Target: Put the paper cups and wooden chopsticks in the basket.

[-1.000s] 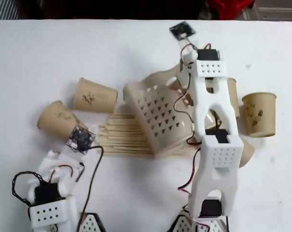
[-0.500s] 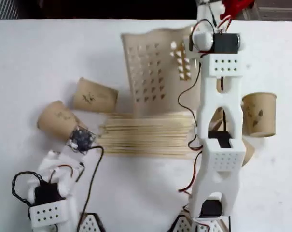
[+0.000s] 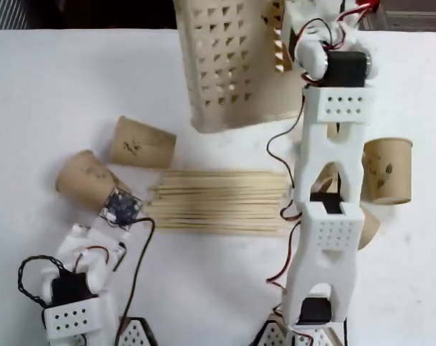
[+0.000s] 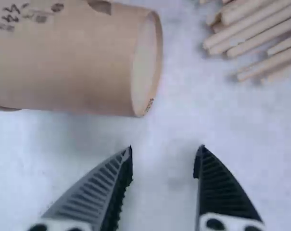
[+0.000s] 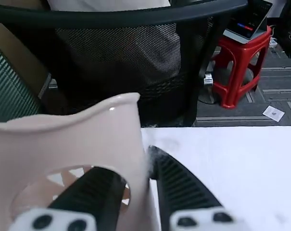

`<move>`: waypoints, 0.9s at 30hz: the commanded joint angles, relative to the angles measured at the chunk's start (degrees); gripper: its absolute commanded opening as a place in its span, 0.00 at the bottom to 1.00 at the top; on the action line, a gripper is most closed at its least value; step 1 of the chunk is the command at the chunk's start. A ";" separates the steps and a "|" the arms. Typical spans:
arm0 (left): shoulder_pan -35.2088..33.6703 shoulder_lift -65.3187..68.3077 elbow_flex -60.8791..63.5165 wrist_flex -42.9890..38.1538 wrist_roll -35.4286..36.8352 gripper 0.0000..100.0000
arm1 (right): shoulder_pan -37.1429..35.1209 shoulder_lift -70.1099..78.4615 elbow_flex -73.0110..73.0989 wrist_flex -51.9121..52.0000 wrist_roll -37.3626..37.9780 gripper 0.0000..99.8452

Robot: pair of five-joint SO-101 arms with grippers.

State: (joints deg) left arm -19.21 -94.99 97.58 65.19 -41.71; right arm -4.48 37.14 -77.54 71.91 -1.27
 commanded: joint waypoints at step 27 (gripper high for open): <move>-0.40 0.13 -0.26 0.35 -0.62 0.21 | -5.14 19.65 -5.45 -7.78 8.09 0.01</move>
State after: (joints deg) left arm -19.21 -94.99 97.58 65.19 -41.71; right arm -10.37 59.82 -79.21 58.73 6.11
